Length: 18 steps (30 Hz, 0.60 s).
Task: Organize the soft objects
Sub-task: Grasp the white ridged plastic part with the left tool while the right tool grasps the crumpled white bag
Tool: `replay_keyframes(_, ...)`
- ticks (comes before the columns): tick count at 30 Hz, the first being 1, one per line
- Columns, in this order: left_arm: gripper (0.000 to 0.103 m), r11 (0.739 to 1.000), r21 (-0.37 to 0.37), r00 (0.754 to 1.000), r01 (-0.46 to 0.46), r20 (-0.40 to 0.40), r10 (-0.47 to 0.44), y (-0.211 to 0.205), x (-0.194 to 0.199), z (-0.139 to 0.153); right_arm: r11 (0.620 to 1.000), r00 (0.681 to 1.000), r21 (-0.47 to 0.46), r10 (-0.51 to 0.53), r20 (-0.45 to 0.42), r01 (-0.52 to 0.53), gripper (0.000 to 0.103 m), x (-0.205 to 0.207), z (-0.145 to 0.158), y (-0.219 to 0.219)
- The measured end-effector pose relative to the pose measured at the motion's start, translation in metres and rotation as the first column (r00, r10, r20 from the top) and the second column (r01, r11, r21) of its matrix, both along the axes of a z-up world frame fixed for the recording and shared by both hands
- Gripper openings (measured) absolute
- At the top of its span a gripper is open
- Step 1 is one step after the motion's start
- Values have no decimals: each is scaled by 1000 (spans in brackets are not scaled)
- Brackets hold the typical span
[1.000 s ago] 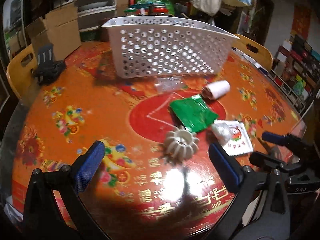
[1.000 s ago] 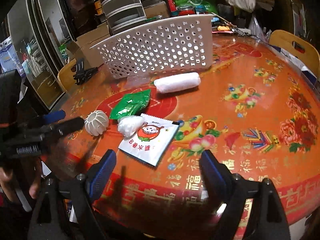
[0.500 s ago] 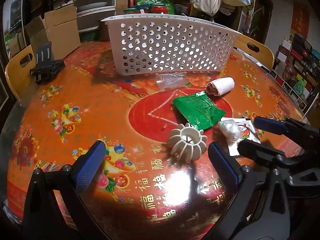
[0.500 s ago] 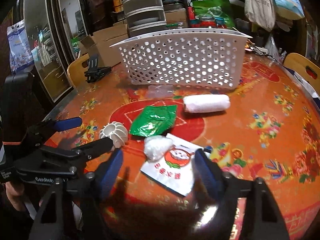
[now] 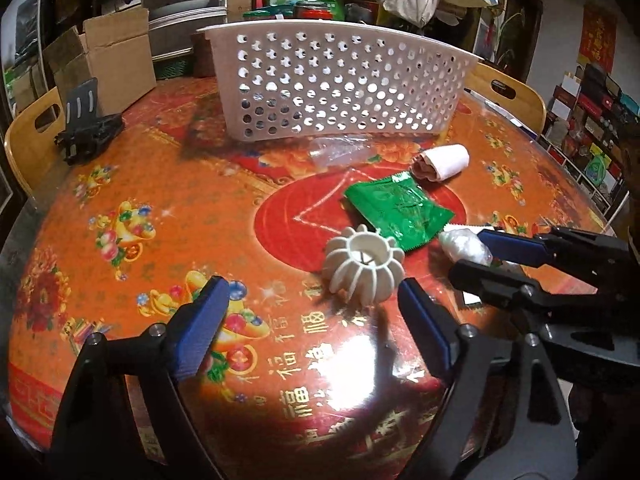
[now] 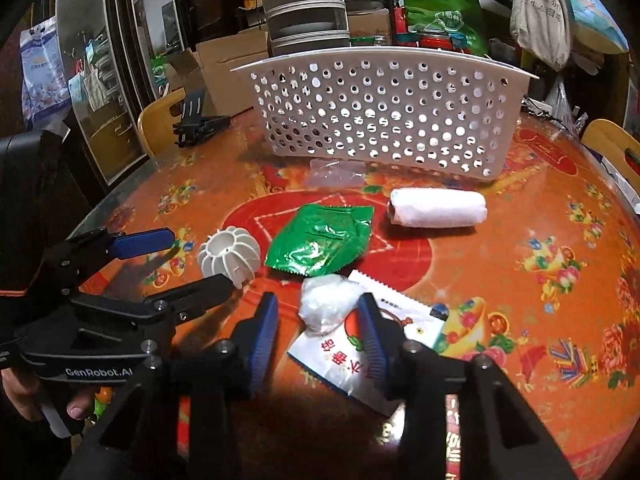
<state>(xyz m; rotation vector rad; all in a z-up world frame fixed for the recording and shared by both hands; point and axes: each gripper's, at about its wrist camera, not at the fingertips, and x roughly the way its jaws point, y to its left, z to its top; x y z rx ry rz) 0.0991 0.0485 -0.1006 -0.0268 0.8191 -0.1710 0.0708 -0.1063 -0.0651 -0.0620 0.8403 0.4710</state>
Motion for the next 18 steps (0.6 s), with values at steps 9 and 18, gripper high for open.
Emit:
replay_keyframes(9,50,999,0,999,51,5,-51,-14,-4,-1,1000,1000,10,-16,14,15,28,-4,3,-8)
replay_keyframes(18,34,998,0,998,62,27,-62,-17,-9,-1,999,1000,21,-25,17,25,28,-7,6,-13)
